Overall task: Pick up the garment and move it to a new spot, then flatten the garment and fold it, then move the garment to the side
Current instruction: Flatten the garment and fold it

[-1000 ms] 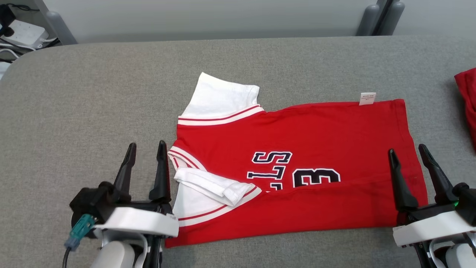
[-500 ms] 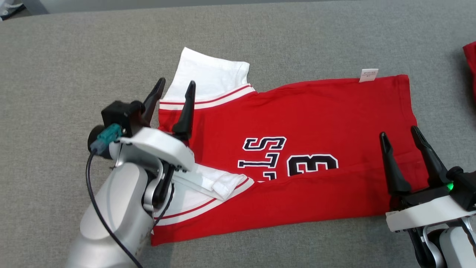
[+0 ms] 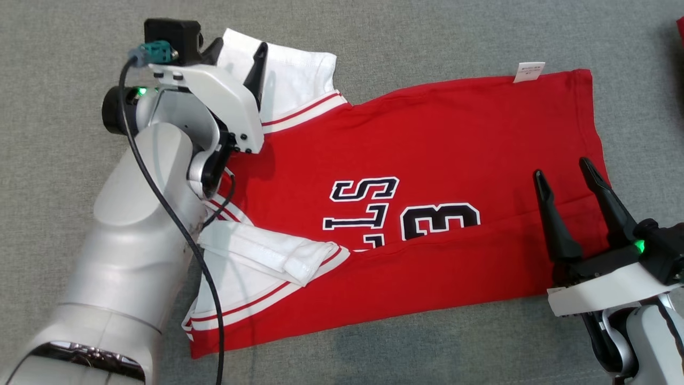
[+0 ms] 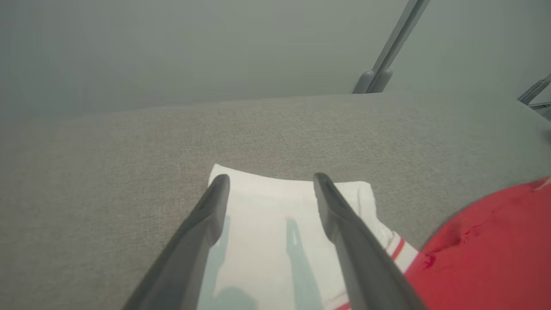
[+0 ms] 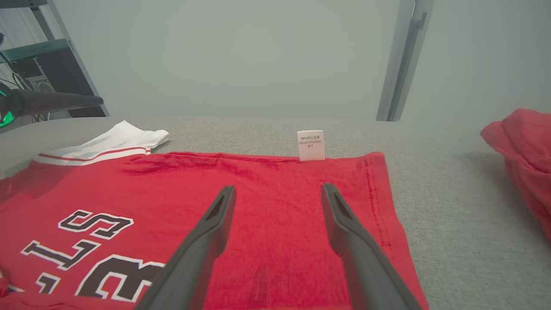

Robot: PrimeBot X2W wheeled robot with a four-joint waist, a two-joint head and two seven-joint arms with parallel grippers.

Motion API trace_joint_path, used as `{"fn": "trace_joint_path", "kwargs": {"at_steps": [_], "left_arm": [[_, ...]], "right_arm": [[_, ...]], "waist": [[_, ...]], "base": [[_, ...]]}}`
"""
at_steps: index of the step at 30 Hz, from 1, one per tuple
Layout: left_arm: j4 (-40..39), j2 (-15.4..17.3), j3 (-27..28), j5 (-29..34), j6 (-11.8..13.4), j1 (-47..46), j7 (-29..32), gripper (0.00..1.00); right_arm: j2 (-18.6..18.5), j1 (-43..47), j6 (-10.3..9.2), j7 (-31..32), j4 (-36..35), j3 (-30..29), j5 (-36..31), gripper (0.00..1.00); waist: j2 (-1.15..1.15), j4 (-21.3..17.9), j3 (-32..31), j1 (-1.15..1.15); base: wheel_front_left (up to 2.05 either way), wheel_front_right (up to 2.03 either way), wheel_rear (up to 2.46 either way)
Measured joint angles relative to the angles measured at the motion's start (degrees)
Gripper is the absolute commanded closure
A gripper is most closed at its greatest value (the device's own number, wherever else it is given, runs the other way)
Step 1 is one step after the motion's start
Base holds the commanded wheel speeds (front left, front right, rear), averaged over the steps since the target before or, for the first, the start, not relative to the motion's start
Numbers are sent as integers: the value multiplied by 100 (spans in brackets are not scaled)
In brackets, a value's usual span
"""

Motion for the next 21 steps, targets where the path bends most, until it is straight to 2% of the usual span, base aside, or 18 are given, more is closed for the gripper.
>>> {"fn": "trace_joint_path", "kwargs": {"at_steps": [5,11,21], "left_arm": [[928,26,78,-41,59,-663,254,0],[1711,10,78,-49,56,-986,314,0],[2477,45,64,-88,-21,-1461,116,0]], "right_arm": [[-21,-93,0,0,-7,185,8,0],[-60,-140,0,0,24,324,13,0],[-62,-138,0,0,40,436,13,0]], "waist": [[0,-129,178,0],[0,-219,202,0],[0,-421,275,0]], "base": [[0,0,0],[0,0,0],[0,0,0]]}}
